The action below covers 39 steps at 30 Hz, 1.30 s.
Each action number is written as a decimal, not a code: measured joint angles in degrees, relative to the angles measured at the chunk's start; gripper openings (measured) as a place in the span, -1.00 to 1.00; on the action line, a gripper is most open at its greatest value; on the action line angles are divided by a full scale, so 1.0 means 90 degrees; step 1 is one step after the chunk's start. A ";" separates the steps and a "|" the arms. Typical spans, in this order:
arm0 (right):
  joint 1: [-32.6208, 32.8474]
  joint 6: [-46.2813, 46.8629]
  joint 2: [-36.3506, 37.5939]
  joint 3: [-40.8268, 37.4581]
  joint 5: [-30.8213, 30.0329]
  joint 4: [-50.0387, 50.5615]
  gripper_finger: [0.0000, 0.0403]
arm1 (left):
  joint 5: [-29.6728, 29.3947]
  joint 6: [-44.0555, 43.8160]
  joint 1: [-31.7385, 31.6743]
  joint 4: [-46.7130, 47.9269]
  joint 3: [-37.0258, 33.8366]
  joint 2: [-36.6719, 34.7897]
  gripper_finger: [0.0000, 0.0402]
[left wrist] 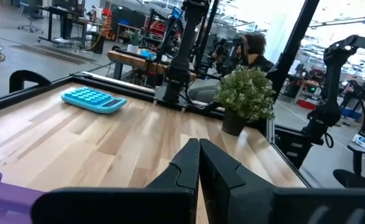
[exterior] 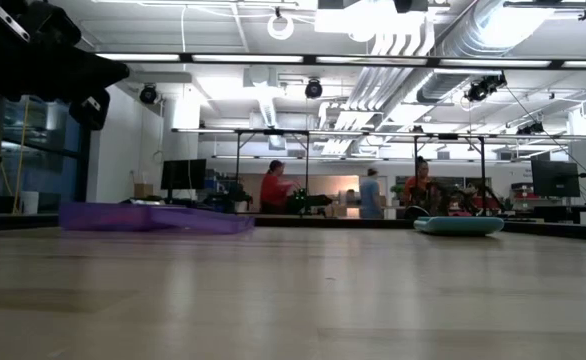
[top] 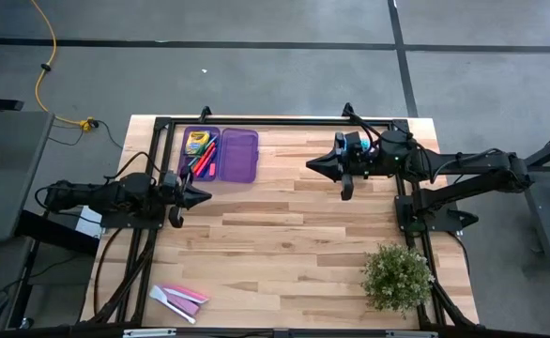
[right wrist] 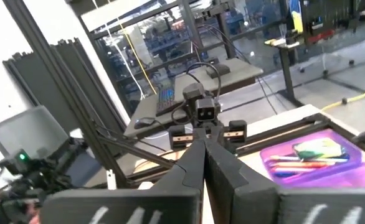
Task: Pack school essentials
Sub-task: Return to Home Position
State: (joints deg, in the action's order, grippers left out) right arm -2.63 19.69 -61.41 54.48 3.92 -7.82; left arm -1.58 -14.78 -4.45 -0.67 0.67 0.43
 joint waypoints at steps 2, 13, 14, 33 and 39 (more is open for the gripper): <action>0.0000 0.0091 0.0003 0.0000 0.0000 0.0065 -1.00 | -0.0005 0.0000 0.0000 0.0000 0.0000 0.0000 -1.00; 0.0035 -0.0353 0.1222 0.0000 0.0013 0.2407 -1.00 | -0.0017 0.0000 -0.0002 0.0000 0.0000 -0.0001 -1.00; 0.0070 -0.0431 0.1374 0.0000 0.0022 0.2526 -1.00 | -0.0017 0.0000 -0.0001 0.0000 0.0000 -0.0002 -1.00; 0.0842 -0.0021 0.5227 -0.3767 -0.0152 0.0671 -1.00 | -0.0018 0.0000 -0.0001 -0.0002 0.0000 -0.0001 -1.00; 0.0697 0.0148 0.6214 -0.4717 -0.0227 0.0391 -1.00 | -0.0017 0.0000 0.0000 -0.0002 0.0000 -0.0002 -1.00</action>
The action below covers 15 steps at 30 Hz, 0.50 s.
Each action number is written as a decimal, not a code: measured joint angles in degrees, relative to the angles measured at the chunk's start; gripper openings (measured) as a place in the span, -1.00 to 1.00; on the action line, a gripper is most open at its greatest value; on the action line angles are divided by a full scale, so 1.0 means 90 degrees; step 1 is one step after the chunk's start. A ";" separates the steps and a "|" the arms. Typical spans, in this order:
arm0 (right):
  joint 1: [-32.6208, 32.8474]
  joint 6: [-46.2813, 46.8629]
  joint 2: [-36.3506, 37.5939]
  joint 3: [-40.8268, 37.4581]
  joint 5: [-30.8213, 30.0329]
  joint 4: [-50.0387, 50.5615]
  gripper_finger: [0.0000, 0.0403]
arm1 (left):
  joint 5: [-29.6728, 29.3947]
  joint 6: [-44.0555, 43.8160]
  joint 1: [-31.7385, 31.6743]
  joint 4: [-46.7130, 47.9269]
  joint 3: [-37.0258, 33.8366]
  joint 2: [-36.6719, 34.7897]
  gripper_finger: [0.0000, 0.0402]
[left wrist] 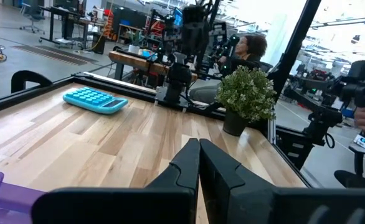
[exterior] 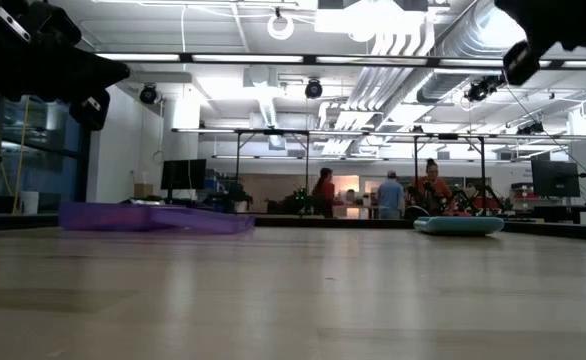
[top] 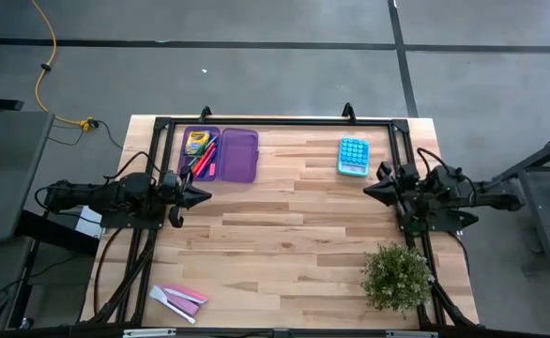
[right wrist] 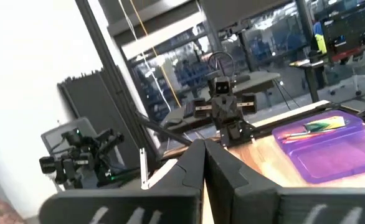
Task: Pack school essentials
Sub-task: Return to Home Position
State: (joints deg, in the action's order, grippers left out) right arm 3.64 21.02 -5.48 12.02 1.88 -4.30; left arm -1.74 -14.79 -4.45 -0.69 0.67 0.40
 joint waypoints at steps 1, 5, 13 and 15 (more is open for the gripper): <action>0.0000 0.0048 0.0118 -0.0188 -0.0020 -0.0144 -1.00 | 0.0000 0.0000 0.0000 0.0000 0.0000 0.0002 -1.00; 0.0000 0.0182 0.0498 -0.0863 -0.0141 -0.0650 -1.00 | -0.0002 0.0000 -0.0001 0.0000 0.0000 0.0002 -1.00; -0.0259 0.0004 0.0587 -0.1266 -0.0340 -0.0513 -1.00 | -0.0001 -0.0002 -0.0001 -0.0002 0.0000 0.0002 -1.00; -0.0412 -0.0181 0.0584 -0.1272 -0.0288 -0.0432 -1.00 | -0.0002 -0.0001 -0.0001 -0.0002 0.0000 0.0002 -1.00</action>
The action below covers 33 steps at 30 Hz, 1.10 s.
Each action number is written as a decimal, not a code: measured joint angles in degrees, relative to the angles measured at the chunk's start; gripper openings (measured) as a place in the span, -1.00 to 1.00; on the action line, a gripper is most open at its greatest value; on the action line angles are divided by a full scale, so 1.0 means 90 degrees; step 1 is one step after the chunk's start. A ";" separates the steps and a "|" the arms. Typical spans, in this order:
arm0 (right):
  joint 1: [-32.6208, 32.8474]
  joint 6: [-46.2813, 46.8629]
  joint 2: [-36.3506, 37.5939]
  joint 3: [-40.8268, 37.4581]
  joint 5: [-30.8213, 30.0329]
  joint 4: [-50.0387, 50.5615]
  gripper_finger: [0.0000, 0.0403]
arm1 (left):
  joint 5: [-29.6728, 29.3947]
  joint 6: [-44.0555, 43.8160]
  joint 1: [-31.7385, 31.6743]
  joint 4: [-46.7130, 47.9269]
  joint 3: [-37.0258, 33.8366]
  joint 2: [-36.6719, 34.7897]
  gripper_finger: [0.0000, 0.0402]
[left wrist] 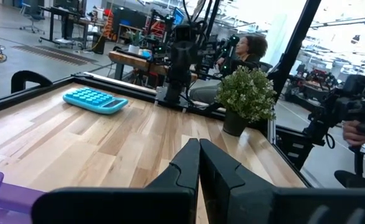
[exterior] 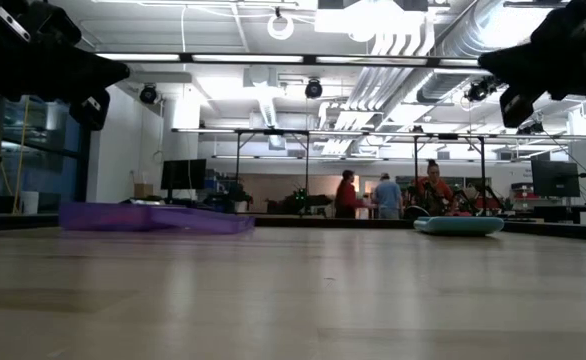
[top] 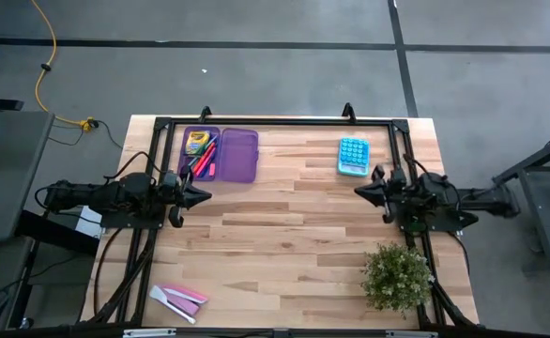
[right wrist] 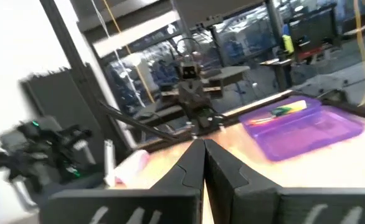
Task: Pack school essentials
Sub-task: Return to Home Position
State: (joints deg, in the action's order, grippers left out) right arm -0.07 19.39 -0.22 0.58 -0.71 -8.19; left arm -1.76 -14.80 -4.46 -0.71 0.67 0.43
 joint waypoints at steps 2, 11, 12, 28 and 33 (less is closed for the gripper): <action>-0.0128 -0.0404 0.0002 0.0000 0.0077 0.0160 -1.00 | 0.0000 -0.0001 0.0001 -0.0001 0.0000 0.0000 -1.00; -0.0241 -0.1158 -0.0006 -0.0002 0.0603 0.0743 -1.00 | 0.0000 -0.0001 0.0001 0.0000 0.0000 0.0000 -1.00; -0.0241 -0.1160 -0.0006 -0.0002 0.0600 0.0741 -1.00 | 0.0000 -0.0001 0.0001 0.0000 0.0000 0.0000 -1.00; -0.0241 -0.0832 -0.0019 -0.0005 0.0267 0.0790 -1.00 | 0.0000 -0.0001 0.0001 0.0000 0.0000 -0.0001 -1.00; -0.0241 -0.0285 0.0000 -0.0007 0.0267 0.0790 -1.00 | 0.0000 -0.0001 -0.0001 0.0001 0.0000 -0.0022 -1.00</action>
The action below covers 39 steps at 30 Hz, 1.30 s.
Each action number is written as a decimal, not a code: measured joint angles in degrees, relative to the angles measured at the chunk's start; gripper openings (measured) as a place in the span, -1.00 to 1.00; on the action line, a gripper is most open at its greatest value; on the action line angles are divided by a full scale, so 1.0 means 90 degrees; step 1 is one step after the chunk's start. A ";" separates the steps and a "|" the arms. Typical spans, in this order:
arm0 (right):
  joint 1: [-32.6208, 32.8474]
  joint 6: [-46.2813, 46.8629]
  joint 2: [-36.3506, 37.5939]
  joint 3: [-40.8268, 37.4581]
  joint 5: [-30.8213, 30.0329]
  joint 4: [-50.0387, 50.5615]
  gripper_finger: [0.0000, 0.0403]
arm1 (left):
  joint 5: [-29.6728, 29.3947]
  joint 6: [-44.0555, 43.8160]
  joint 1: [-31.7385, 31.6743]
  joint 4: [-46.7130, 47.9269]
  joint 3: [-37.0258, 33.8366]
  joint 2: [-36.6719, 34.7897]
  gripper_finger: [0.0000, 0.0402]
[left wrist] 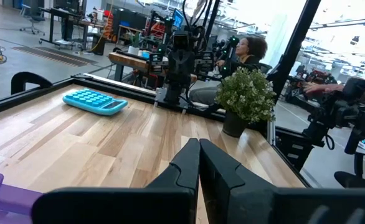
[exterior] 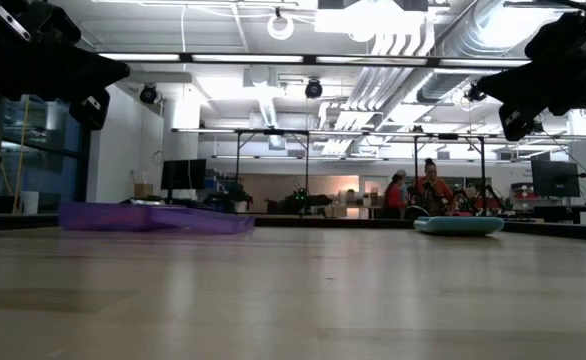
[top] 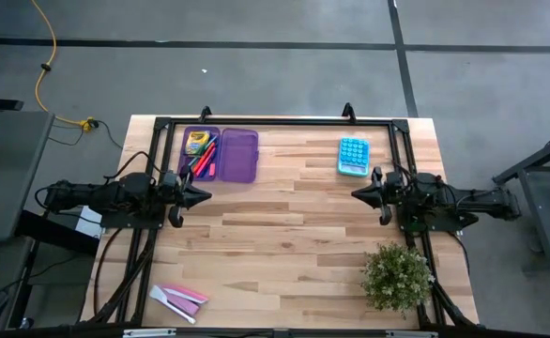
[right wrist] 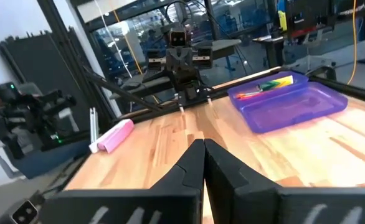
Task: Pack school essentials
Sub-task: Return to Home Position
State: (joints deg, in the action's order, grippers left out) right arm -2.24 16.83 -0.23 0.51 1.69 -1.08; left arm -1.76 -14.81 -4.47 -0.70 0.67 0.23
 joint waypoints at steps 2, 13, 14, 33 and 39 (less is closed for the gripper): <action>0.0000 0.0139 0.0019 0.0000 0.0001 -0.0023 -1.00 | 0.0000 0.0000 0.0000 -0.0002 0.0002 0.0000 -1.00; 0.0002 0.0130 -0.0024 0.0000 0.0002 -0.0018 -1.00 | 0.0000 0.0000 0.0002 -0.0001 0.0002 -0.0002 -1.00; 0.0002 0.0130 -0.0052 0.0000 0.0002 0.0000 -1.00 | 0.0000 0.0000 0.0000 -0.0001 0.0002 -0.0002 -1.00; 0.0002 0.0130 -0.0061 0.0000 0.0002 0.0002 -1.00 | -0.0098 0.0168 0.0158 -0.0018 0.0002 -0.0002 -1.00; 0.0002 0.0128 -0.0061 -0.0002 0.0002 0.0002 -1.00 | 0.0116 0.1733 0.0309 0.0011 0.0002 -0.0005 -1.00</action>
State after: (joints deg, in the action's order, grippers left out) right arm -2.22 17.98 -0.78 0.49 1.72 -1.06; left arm -0.72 0.79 -1.69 -0.60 0.69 0.19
